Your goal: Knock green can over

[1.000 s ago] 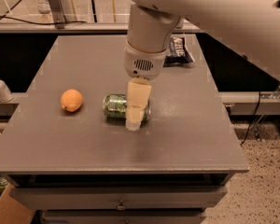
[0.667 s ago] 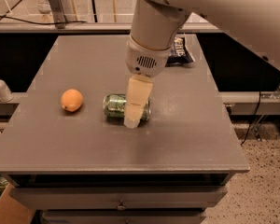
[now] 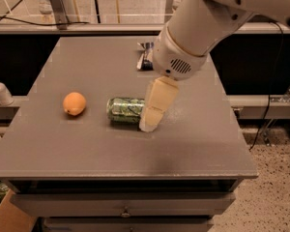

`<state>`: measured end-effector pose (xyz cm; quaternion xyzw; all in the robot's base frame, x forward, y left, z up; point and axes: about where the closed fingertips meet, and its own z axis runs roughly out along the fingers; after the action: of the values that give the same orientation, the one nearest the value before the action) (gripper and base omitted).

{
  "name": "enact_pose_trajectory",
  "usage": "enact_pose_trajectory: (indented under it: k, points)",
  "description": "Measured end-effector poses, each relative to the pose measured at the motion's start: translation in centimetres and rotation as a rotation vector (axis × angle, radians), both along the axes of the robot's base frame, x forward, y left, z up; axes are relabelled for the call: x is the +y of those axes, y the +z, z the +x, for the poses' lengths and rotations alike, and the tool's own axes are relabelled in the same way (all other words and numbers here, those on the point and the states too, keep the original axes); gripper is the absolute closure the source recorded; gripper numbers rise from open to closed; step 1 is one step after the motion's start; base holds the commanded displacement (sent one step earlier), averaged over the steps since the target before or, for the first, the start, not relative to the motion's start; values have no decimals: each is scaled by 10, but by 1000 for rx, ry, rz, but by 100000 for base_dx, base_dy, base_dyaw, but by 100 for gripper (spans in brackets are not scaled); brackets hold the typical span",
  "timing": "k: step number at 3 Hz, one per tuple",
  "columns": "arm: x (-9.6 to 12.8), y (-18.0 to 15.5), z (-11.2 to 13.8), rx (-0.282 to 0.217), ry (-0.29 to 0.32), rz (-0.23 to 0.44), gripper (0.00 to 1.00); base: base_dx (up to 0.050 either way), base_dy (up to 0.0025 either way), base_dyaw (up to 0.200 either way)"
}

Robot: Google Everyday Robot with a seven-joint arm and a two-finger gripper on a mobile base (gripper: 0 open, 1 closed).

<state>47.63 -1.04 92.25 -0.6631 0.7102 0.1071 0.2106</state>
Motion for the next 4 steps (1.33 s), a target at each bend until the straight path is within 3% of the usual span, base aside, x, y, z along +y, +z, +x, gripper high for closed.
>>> enact_pose_trajectory:
  k: [1, 3, 4]
  points:
    - [-56, 21, -22, -78, -31, 96, 0, 0, 0, 0]
    - [-54, 21, -25, -83, -22, 64, 0, 0, 0, 0]
    - [-82, 31, -35, -108, -65, 14, 0, 0, 0, 0]
